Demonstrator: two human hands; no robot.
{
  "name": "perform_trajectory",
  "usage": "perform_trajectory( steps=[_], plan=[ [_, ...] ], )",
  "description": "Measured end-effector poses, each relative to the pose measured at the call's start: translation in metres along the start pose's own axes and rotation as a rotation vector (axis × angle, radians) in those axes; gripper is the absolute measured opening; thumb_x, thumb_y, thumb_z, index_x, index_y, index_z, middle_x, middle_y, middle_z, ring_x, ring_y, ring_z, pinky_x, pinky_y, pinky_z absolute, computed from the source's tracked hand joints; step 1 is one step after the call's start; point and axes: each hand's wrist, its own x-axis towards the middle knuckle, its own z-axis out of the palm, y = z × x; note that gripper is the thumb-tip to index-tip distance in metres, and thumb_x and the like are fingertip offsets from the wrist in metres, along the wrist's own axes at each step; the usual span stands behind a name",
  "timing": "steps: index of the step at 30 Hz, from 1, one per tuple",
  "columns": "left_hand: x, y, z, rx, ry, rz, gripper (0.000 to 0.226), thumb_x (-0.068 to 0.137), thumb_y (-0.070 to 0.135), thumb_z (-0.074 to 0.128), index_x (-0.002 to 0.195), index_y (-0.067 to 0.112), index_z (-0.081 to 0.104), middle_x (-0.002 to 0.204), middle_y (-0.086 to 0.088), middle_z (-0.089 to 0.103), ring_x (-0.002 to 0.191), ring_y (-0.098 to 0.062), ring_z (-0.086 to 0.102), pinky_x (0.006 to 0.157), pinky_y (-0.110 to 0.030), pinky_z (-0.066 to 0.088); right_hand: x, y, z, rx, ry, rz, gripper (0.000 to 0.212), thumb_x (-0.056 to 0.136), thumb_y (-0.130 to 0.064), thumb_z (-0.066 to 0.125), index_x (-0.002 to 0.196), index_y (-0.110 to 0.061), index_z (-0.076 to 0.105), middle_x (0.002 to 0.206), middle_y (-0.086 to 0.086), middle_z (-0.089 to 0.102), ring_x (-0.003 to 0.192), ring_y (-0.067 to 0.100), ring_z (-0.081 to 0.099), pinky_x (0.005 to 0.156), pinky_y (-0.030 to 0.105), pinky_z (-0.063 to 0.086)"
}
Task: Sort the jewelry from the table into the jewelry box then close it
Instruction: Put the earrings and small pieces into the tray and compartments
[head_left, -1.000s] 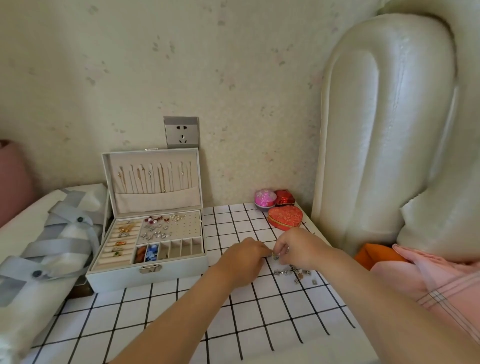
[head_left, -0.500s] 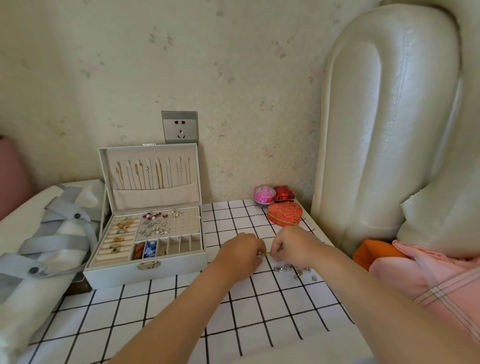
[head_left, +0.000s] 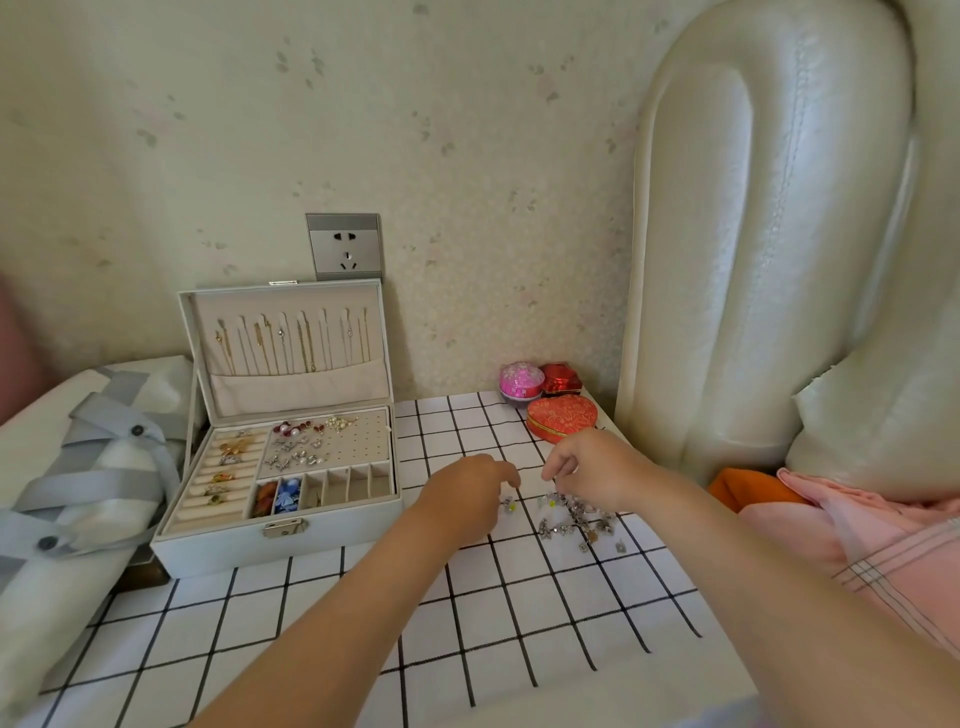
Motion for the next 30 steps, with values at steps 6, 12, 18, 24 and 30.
perform_trajectory(
  steps=[6,12,18,24,30],
  plan=[
    [0.005,-0.001,0.006,0.042,-0.005,0.052,0.030,0.095,0.014,0.054,0.114,0.029,0.070,0.108,0.000,0.058,0.101,-0.021,0.058,0.074,-0.029,0.043,0.001,-0.007,0.009,-0.216,-0.085,-0.074,0.025,0.089,-0.023,0.072,0.112,-0.031,0.074,0.099,-0.011,0.065,0.095,0.013,0.063,0.084,0.029,0.051],
    [0.000,-0.002,-0.002,-0.049,0.036,0.015,0.012,0.092,0.024,0.059,0.097,0.021,0.070,0.103,0.002,0.062,0.098,-0.017,0.058,0.084,-0.035,0.051,0.008,-0.018,0.012,-0.365,-0.088,-0.110,0.009,0.084,-0.025,0.074,0.091,-0.027,0.079,0.094,-0.010,0.074,0.086,0.010,0.065,0.068,0.024,0.045],
    [-0.004,-0.003,-0.008,-0.234,0.101,-0.068,0.004,0.085,0.026,0.061,0.084,0.024,0.065,0.087,0.009,0.066,0.085,-0.012,0.060,0.077,-0.031,0.053,0.007,-0.027,0.012,0.021,-0.031,-0.063,0.009,0.090,-0.022,0.069,0.091,-0.023,0.077,0.095,-0.009,0.073,0.086,0.009,0.066,0.077,0.028,0.054],
    [-0.016,-0.011,-0.034,-0.517,0.258,-0.166,0.008,0.083,0.020,0.069,0.079,0.025,0.064,0.069,0.011,0.065,0.060,0.001,0.057,0.054,-0.013,0.042,0.004,-0.056,-0.002,0.382,-0.020,-0.030,0.011,0.098,-0.019,0.061,0.094,-0.015,0.070,0.089,-0.007,0.072,0.067,0.017,0.070,0.048,0.024,0.044],
    [-0.037,-0.037,-0.072,-0.637,0.284,-0.186,0.015,0.094,0.018,0.060,0.099,0.025,0.073,0.084,0.000,0.072,0.069,-0.009,0.061,0.068,-0.025,0.051,0.004,-0.091,-0.007,0.721,-0.120,-0.023,0.012,0.099,-0.016,0.061,0.105,-0.008,0.066,0.100,0.011,0.075,0.075,0.023,0.072,0.056,0.031,0.053]
  ],
)
